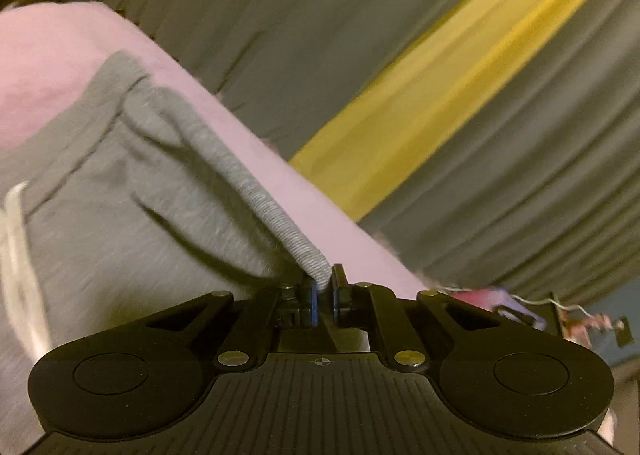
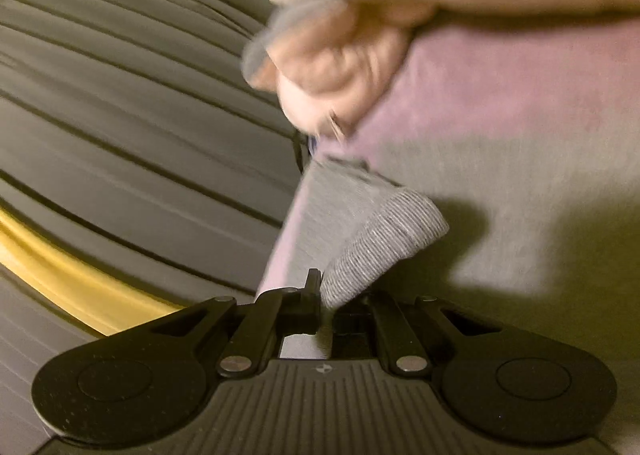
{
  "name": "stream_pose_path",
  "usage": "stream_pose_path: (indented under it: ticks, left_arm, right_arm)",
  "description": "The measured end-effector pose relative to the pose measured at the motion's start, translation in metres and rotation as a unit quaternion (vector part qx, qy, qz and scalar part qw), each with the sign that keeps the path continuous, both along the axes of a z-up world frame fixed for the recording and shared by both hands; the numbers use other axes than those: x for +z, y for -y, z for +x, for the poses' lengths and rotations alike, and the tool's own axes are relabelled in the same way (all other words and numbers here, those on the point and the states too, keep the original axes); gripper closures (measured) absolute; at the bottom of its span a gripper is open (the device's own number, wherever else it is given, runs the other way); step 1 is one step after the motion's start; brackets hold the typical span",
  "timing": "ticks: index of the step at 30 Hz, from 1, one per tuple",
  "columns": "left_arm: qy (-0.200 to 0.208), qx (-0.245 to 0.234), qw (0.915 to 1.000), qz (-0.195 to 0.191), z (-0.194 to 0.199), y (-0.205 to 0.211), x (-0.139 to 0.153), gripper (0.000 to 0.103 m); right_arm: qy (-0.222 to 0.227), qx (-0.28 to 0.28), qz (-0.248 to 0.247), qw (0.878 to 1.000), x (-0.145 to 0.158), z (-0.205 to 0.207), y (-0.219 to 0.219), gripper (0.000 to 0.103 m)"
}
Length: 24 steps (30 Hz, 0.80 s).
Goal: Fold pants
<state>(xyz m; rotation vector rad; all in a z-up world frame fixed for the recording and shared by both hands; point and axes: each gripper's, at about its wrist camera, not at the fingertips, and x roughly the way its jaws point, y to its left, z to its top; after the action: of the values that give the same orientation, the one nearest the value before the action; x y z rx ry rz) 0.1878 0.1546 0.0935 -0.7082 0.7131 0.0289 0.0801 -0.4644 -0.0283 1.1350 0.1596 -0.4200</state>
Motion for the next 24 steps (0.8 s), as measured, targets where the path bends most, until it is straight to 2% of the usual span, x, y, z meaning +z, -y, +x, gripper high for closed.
stream_pose_path:
  ticks: [3,7,9,10,12,14,15,16,17,18,20,22,24]
  left_arm:
    - [-0.005,0.001,0.9998,-0.018,-0.063,-0.004,-0.005,0.095]
    - [-0.052,0.023,0.9971,-0.051,-0.138,-0.006,-0.039,0.095]
    - [-0.075,0.034,0.9953,-0.051,-0.173,-0.012,-0.05,0.095]
    - [-0.083,0.031,0.9951,-0.044,-0.181,-0.011,-0.057,0.095]
    - [-0.098,0.019,0.9948,-0.017,-0.171,-0.009,-0.079,0.096]
    - [-0.099,0.02,0.9949,0.005,-0.17,-0.012,-0.078,0.09]
    - [-0.089,0.028,0.9955,0.015,-0.168,-0.016,-0.073,0.079]
    - [-0.079,0.04,0.9956,0.03,-0.163,-0.02,-0.068,0.069]
    - [-0.066,0.056,0.9951,0.047,-0.154,-0.026,-0.068,0.04]
    - [-0.051,0.072,0.994,0.064,-0.152,-0.025,-0.063,0.027]
    - [-0.029,0.093,0.99,0.102,-0.137,-0.027,-0.053,0.024]
    - [-0.04,0.096,0.9863,0.128,-0.115,-0.033,-0.049,0.022]
    - [-0.061,0.118,0.9838,0.121,-0.097,-0.042,-0.058,0.022]
  right_arm:
    - [-0.023,-0.003,-0.019,1.0,0.012,-0.035,0.006,0.098]
    - [-0.075,-0.016,-0.026,0.997,0.01,-0.082,0.015,0.098]
    - [-0.1,-0.019,-0.016,0.995,0.003,-0.097,0.019,0.098]
    - [-0.11,-0.02,-0.013,0.994,0.0,-0.1,0.019,0.098]
    - [-0.136,-0.012,-0.014,0.991,-0.005,-0.101,0.018,0.098]
    - [-0.154,-0.005,-0.005,0.988,-0.009,-0.096,0.016,0.093]
    - [-0.153,0.005,0.004,0.988,-0.011,-0.094,0.015,0.093]
    - [-0.15,0.015,0.011,0.988,-0.012,-0.096,0.013,0.087]
    - [-0.149,0.024,0.016,0.988,-0.013,-0.095,0.012,0.08]
    - [-0.15,0.029,0.018,0.988,-0.014,-0.093,0.01,0.069]
    - [-0.148,0.039,0.016,0.988,-0.013,-0.09,0.008,0.067]
    - [-0.152,0.045,0.012,0.987,-0.013,-0.085,0.007,0.067]
    - [-0.161,0.052,0.001,0.986,-0.011,-0.076,0.008,0.07]
